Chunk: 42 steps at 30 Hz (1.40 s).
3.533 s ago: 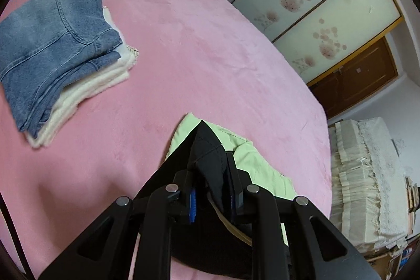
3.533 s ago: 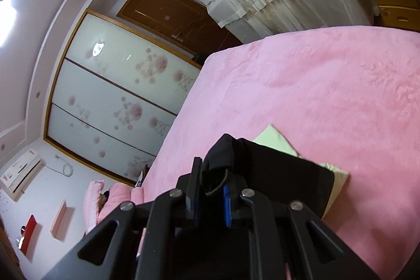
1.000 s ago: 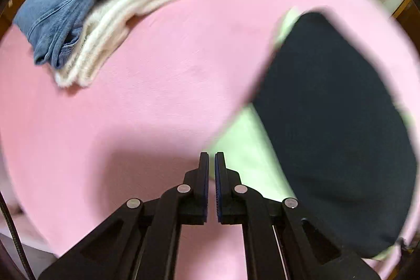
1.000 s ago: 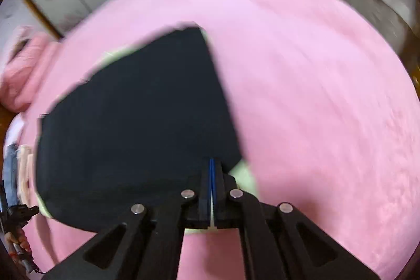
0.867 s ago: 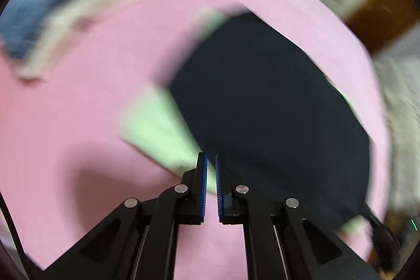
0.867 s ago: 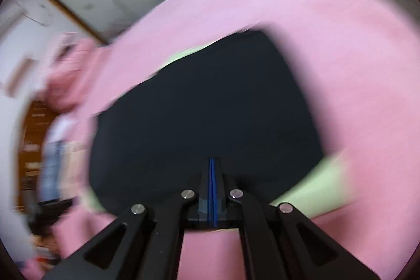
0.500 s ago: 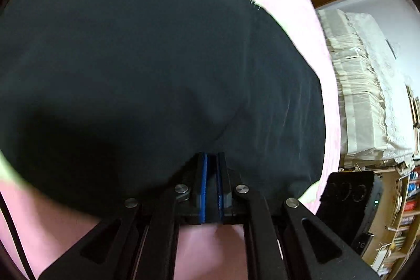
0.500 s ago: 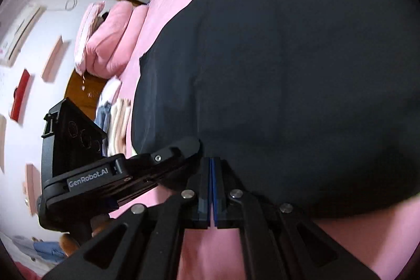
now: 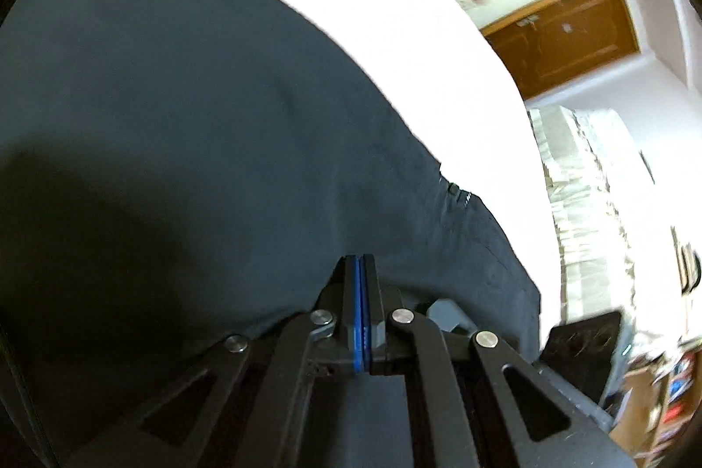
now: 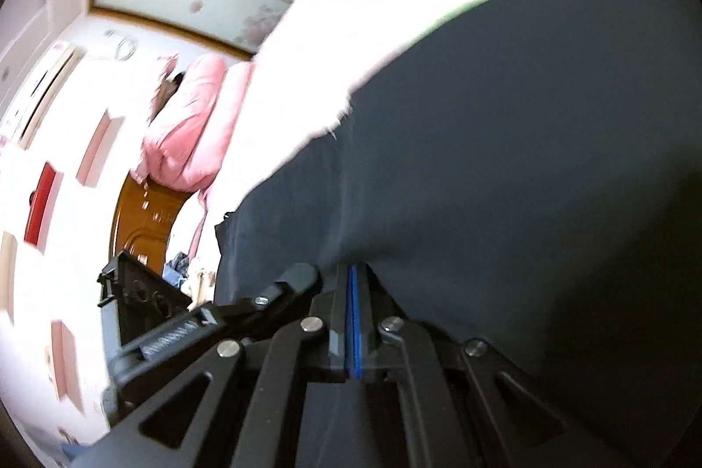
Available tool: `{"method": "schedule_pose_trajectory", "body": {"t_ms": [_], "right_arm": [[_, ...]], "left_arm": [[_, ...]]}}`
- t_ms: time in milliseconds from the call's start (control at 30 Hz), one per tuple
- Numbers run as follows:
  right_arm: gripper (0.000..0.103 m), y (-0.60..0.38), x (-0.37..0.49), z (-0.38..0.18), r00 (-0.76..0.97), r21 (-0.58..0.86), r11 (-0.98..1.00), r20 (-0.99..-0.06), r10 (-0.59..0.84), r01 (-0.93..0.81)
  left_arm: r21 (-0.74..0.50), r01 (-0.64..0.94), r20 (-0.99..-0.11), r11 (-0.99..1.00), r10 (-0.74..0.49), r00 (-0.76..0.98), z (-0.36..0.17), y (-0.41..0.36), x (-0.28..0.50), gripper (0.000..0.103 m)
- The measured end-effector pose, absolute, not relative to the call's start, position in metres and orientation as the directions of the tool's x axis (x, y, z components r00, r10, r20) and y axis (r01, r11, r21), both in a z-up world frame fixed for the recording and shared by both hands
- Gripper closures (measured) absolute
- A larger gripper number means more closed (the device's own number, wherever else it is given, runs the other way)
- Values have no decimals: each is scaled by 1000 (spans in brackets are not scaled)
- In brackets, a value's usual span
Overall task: Fold large clothes
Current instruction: 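Press the folded black bundle flat with the closed right and left tools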
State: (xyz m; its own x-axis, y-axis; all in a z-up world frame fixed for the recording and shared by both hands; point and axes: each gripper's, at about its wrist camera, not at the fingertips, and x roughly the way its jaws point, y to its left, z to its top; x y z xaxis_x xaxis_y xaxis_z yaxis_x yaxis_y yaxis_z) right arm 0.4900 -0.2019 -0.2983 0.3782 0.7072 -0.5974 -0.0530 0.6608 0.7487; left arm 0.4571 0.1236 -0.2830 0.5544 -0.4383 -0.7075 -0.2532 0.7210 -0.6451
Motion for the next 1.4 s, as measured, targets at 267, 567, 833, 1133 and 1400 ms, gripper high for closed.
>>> {"method": "schedule_pose_trajectory", "body": {"t_ms": [267,567,833,1133,1400], "right_arm": [[103,-255,511,-284,446,627,769,-657,608,-124],[103,-418,450,-243,634,289,882,-773,-14,372],[100,-324,403,-212,717,485,844,-671,192,228],[103,-219,403,-301,406,769,631,-613,678,106],[103,-388,390,-265,524,436,871,-808,269,226]], "left_arm": [[-618,-382,-703,687,-265,659,-271,180,444,102],[-323,-582,-843,747,53,536,-241,304,408,102],[-324,-178,-820,929,-182,543,-194,144,372,88],[-429,-122,-857,895,-360,368,-256,77,375,102],[-3,-298,-917,955,116,382,-241,183,354,102]]}}
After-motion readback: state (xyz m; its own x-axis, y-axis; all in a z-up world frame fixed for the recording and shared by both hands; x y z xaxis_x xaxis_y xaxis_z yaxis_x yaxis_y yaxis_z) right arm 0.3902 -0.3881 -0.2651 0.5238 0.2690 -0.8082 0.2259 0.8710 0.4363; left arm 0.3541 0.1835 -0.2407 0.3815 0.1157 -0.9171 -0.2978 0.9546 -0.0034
